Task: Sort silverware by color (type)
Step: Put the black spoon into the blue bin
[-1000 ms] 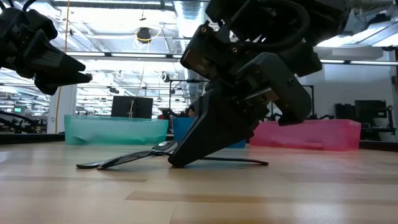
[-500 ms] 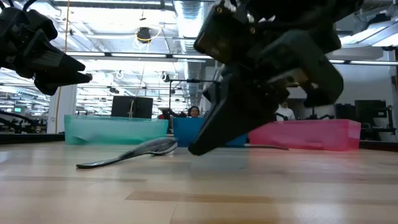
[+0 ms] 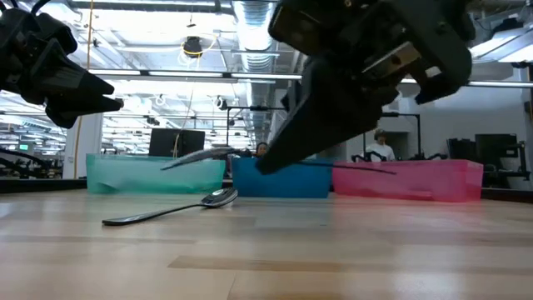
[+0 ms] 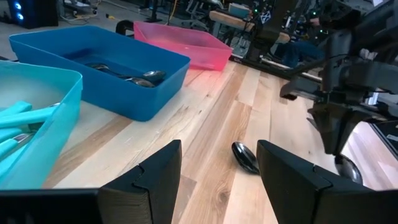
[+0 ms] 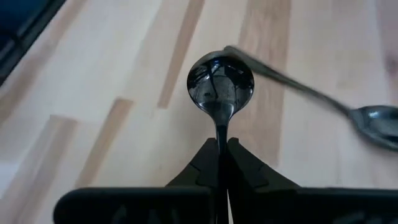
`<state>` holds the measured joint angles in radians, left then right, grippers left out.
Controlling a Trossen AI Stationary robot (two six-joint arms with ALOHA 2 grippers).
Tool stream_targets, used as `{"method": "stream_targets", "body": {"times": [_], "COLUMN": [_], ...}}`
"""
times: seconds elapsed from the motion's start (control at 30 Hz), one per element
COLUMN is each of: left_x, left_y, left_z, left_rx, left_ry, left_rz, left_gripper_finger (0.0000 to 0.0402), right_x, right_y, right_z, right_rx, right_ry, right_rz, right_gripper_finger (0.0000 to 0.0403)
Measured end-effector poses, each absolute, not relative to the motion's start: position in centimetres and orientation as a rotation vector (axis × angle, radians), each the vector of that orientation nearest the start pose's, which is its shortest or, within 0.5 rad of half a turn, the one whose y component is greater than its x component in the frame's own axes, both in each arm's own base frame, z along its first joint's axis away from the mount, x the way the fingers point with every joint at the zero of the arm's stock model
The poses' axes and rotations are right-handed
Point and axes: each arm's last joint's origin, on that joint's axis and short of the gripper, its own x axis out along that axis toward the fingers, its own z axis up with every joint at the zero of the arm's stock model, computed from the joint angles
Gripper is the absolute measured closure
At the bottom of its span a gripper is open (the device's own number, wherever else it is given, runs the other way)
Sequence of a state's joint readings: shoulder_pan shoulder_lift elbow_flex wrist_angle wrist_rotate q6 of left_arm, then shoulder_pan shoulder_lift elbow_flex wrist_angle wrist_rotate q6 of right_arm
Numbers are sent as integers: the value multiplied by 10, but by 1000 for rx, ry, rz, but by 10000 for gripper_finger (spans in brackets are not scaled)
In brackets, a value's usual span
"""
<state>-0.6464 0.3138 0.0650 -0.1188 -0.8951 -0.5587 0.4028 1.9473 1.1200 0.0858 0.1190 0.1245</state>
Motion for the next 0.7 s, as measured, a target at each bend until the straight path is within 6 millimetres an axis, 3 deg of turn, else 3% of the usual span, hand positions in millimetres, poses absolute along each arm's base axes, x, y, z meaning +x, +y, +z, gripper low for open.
{"method": "stream_targets", "body": {"times": [0.3, 0.7], "left_x": [94, 94], "left_y": [-43, -43], "left_z": [152, 152], "left_rx": [-302, -308], "left_ry": [187, 187], "left_rz": [311, 311], "left_gripper_finger": [207, 207], "right_x": [356, 339], "right_y": [152, 124], "right_z": [175, 225], "right_rx": [-73, -11], "right_ry": [717, 648], "right_rz": [215, -55], "right_gripper_finger": [370, 370]}}
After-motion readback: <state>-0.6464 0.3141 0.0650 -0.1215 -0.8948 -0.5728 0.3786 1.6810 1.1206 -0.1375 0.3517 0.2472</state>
